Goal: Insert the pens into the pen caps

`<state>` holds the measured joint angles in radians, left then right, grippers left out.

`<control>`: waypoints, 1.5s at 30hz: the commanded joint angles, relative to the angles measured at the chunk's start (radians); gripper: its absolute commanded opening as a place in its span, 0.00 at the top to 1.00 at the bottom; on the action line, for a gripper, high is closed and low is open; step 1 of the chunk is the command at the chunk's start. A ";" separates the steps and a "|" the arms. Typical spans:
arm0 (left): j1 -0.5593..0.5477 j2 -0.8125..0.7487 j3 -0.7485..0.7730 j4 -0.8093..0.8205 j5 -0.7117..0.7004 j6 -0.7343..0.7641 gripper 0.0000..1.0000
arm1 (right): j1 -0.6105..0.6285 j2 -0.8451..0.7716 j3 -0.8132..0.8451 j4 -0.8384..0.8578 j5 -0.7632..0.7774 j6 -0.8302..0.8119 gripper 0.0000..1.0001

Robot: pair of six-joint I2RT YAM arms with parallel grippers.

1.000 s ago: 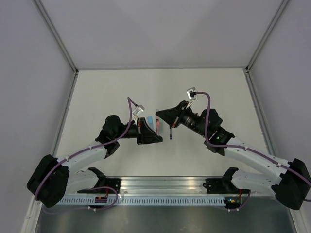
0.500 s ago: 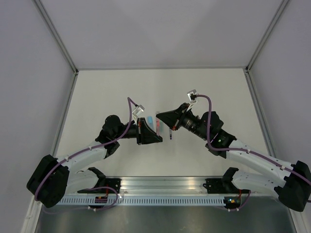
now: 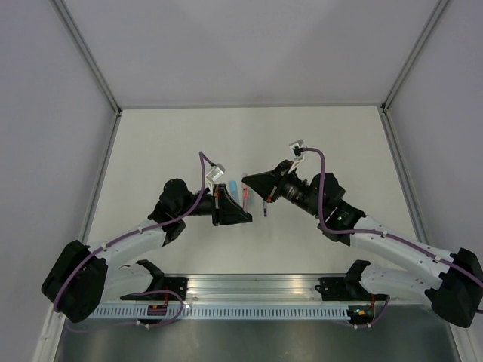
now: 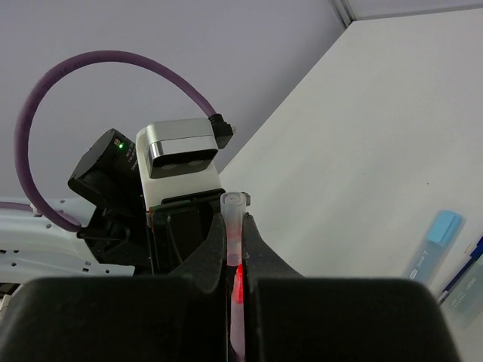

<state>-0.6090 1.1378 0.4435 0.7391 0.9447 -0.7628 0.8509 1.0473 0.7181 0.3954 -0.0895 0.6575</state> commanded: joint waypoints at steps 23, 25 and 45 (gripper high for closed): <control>-0.005 -0.035 0.001 0.013 -0.009 0.026 0.98 | 0.025 -0.059 -0.153 0.029 -0.007 -0.016 1.00; -0.005 -0.029 0.003 0.011 -0.012 0.026 0.98 | 0.036 -0.055 -0.180 0.049 -0.013 -0.010 1.00; -0.005 -0.022 0.023 -0.092 -0.073 0.100 0.98 | 0.123 -0.032 -0.261 0.141 0.005 0.060 1.00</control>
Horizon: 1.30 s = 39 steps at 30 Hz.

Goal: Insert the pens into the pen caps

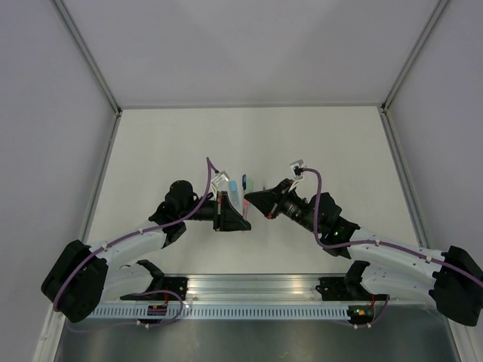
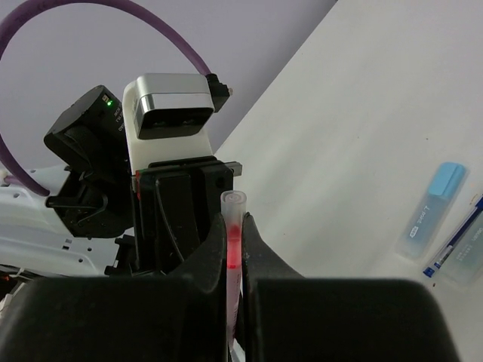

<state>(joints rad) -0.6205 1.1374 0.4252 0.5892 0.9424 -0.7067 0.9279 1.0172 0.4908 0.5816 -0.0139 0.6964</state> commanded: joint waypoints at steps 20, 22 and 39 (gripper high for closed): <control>0.007 -0.065 0.021 0.099 -0.034 0.056 0.98 | 0.060 -0.082 0.221 -0.330 0.103 -0.112 0.48; 0.007 -0.067 0.018 0.115 -0.027 0.049 0.98 | 0.060 -0.074 0.241 -0.347 0.129 -0.121 0.46; 0.007 -0.068 0.009 0.166 0.002 0.027 0.98 | 0.060 0.078 0.407 -0.382 0.147 -0.169 0.51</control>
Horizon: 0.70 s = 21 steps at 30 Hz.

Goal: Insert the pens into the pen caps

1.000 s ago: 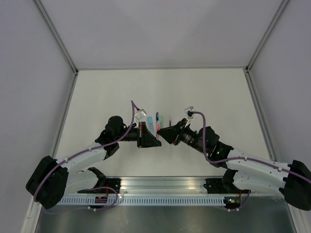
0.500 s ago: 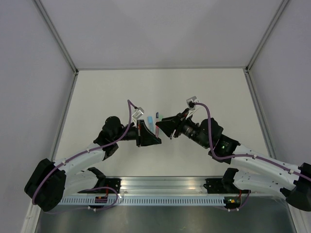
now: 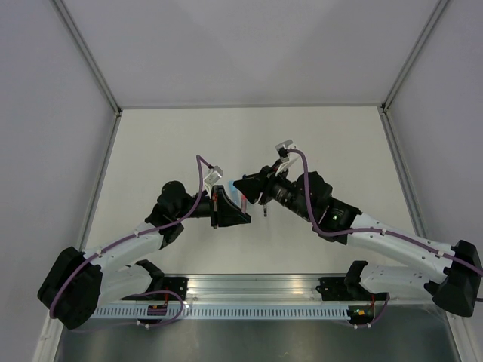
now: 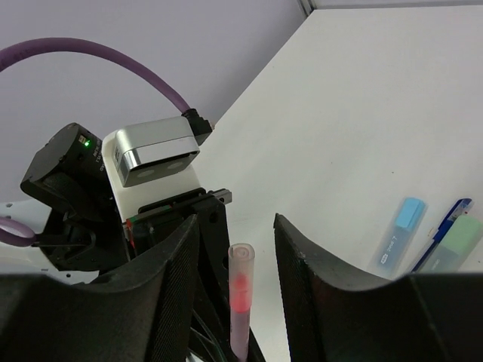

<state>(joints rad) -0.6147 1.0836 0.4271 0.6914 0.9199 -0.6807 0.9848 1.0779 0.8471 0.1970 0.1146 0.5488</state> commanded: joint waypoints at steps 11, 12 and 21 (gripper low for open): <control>0.001 -0.008 0.012 0.060 0.031 -0.002 0.98 | 0.003 0.056 0.006 0.074 -0.070 0.017 0.83; 0.001 -0.011 0.012 0.060 0.030 -0.003 0.98 | 0.003 0.057 -0.006 0.082 -0.087 0.025 0.87; 0.012 -0.079 0.085 0.002 -0.090 -0.050 0.98 | 0.003 0.054 -0.157 0.136 -0.182 0.089 1.00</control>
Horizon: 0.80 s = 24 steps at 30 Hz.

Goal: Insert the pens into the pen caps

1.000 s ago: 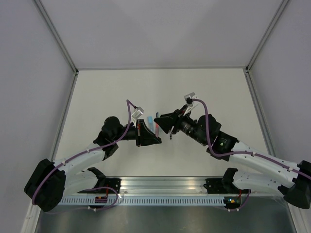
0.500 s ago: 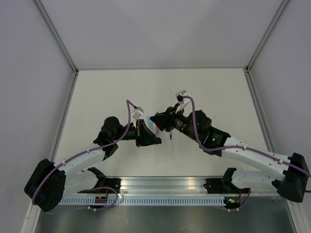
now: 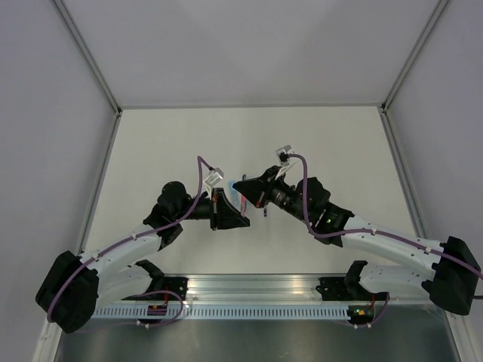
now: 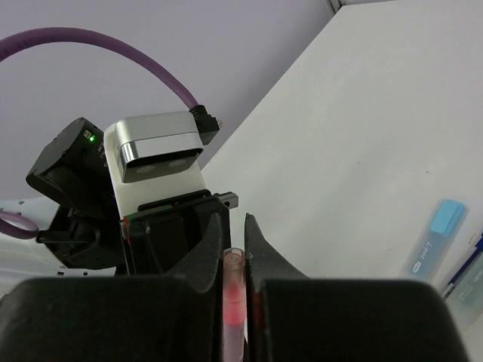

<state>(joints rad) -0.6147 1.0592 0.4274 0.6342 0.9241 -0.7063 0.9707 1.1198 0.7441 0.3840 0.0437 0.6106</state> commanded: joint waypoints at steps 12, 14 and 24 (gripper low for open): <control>0.052 -0.010 0.269 -0.028 -0.153 0.005 0.98 | 0.017 -0.014 -0.089 -0.109 -0.221 0.018 1.00; 0.061 -0.013 0.292 -0.021 -0.139 -0.001 0.98 | 0.017 -0.018 -0.104 -0.080 -0.305 0.035 1.00; 0.082 0.070 0.471 -0.247 -0.318 0.117 0.98 | 0.075 -0.032 -0.089 -0.200 -0.151 0.087 1.00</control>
<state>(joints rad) -0.6079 1.1084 0.7235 0.2623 0.9577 -0.6296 0.9340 1.0443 0.7071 0.5102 0.0944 0.6632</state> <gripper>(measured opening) 0.088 0.080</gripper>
